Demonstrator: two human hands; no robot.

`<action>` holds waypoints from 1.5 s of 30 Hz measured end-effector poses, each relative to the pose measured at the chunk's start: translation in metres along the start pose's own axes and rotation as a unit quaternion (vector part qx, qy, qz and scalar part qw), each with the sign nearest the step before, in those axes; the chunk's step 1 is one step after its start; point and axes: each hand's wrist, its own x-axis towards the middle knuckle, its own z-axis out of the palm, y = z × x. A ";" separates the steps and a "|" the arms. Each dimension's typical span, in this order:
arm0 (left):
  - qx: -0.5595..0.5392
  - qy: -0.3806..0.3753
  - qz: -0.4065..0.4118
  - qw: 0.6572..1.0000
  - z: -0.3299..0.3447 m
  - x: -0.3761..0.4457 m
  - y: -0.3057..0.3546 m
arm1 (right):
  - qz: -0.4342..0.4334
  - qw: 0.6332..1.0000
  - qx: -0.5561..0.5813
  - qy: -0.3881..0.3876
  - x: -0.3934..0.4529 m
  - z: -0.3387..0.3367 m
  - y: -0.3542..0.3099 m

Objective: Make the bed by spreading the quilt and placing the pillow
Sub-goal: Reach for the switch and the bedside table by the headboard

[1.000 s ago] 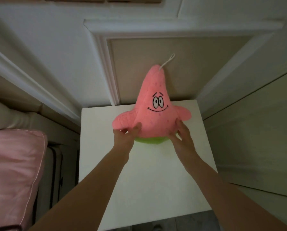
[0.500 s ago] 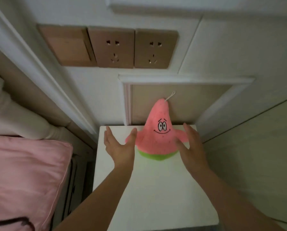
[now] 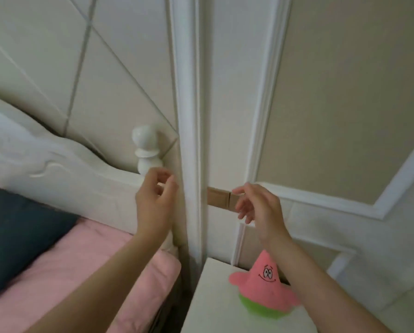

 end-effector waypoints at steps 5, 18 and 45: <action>-0.080 0.122 -0.114 0.983 -0.147 -0.001 0.095 | 0.041 0.975 -0.004 -0.218 -0.056 0.091 -0.108; 0.022 0.304 -0.055 0.951 -0.558 -0.261 0.288 | -0.022 0.837 0.062 -0.543 -0.359 0.367 -0.259; 0.248 0.779 0.000 0.576 -0.974 -0.989 0.614 | 0.048 0.274 0.135 -0.951 -1.289 0.617 -0.392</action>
